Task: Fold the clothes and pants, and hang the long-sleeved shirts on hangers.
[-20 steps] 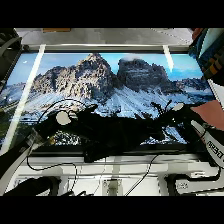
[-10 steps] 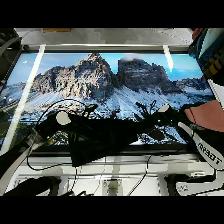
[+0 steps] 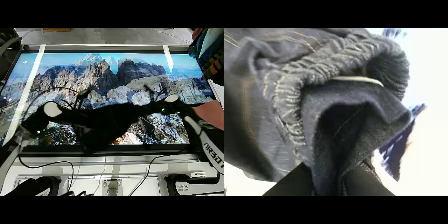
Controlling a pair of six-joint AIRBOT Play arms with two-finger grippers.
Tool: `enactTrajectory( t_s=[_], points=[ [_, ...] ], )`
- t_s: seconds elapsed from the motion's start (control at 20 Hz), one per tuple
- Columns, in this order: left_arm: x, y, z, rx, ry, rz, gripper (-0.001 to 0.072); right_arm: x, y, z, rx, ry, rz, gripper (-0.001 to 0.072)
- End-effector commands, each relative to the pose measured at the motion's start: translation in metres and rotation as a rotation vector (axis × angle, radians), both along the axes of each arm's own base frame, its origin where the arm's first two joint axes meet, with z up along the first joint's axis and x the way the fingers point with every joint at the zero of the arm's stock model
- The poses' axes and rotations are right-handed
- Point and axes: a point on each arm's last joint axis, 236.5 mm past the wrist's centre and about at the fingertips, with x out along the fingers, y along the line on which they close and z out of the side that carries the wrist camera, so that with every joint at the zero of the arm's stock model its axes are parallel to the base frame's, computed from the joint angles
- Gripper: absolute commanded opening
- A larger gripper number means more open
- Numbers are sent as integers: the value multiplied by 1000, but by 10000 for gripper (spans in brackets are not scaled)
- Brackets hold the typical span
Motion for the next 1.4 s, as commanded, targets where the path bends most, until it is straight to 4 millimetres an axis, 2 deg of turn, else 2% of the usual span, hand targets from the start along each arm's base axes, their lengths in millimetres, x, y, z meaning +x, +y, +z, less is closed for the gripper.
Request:
enactTrajectory(
  t_s=[0.0,0.15,0.25,0.35,0.5,0.6,0.7,0.75,0.85,0.9,0.95,1.05,1.1,1.2,1.25,1.3,1.35],
  points=[
    [13,15,36,-13,-134,10,703,31,-64,48,-55,-81,-131,34],
    [17,34,44,41,-212,20,703,39,-130,100,-118,-181,-234,34],
    [19,43,46,69,-239,27,703,36,-201,126,-214,-182,-430,34],
    [19,43,47,69,-243,28,703,16,-271,144,-304,-158,-626,34],
    [19,44,47,69,-243,29,702,-35,-367,166,-389,-107,-961,34],
    [19,44,47,70,-243,28,702,-88,-425,178,-450,-57,-1195,34],
    [19,44,47,70,-243,28,702,-149,-464,176,-512,59,-1382,34],
    [19,44,47,69,-243,29,702,-185,-473,165,-530,177,-1458,34],
    [19,44,47,69,-243,29,702,-248,-475,140,-582,433,-1528,34],
    [19,44,47,69,-243,29,702,-272,-474,130,-604,528,-1539,35],
    [19,44,47,69,-243,29,702,-283,-475,125,-603,568,-1555,35],
    [19,44,47,69,-243,29,702,-285,-483,125,-601,550,-1584,38],
    [19,43,47,68,-242,29,702,-281,-489,128,-604,517,-1595,85],
    [19,43,47,68,-242,29,702,-273,-493,130,-593,476,-1604,371],
    [19,43,47,68,-242,29,702,-270,-495,132,-588,457,-1609,476],
    [19,43,47,68,-242,29,702,-268,-496,133,-585,446,-1611,510],
    [19,43,47,68,-242,29,702,-265,-495,133,-571,435,-1610,512]
  ],
)
